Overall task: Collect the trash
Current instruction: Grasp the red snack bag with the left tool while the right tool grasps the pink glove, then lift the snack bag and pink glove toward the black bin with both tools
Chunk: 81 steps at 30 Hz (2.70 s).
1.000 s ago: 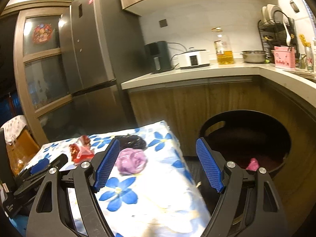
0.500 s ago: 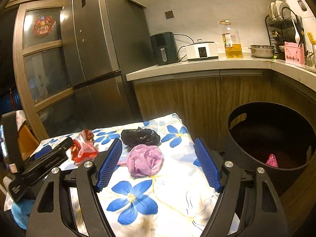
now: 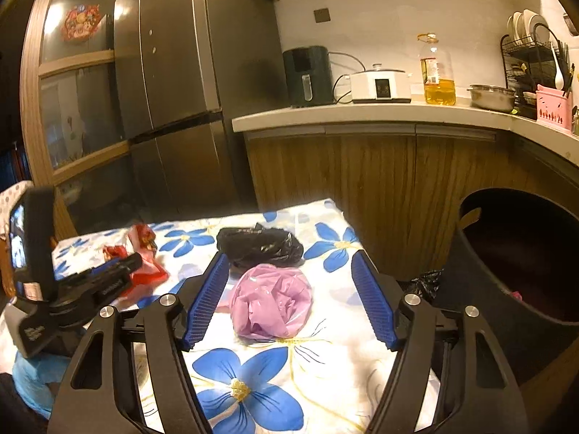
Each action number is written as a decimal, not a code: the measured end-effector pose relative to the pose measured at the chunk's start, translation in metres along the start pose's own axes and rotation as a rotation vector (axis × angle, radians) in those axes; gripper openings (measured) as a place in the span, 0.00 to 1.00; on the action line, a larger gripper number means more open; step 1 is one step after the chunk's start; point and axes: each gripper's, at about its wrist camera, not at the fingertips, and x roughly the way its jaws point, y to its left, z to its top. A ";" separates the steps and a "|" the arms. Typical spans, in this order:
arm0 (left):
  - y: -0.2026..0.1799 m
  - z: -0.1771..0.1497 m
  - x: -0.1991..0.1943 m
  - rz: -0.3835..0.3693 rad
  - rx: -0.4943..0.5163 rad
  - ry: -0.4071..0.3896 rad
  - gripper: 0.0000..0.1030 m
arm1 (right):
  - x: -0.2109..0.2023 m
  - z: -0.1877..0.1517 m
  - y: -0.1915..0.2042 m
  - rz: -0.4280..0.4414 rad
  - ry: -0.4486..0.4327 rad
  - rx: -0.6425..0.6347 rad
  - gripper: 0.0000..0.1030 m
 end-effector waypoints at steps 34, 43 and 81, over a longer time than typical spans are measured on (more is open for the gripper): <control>0.020 -0.030 -0.077 -0.143 -0.080 -0.074 0.01 | 0.056 -0.024 0.018 0.074 0.205 -0.021 0.05; 0.011 -0.032 -0.082 -0.164 -0.053 -0.068 0.01 | 0.007 -0.016 0.004 0.110 0.122 0.030 0.03; -0.172 -0.030 -0.163 -0.374 0.205 -0.146 0.01 | -0.154 0.018 -0.086 -0.045 -0.156 0.095 0.02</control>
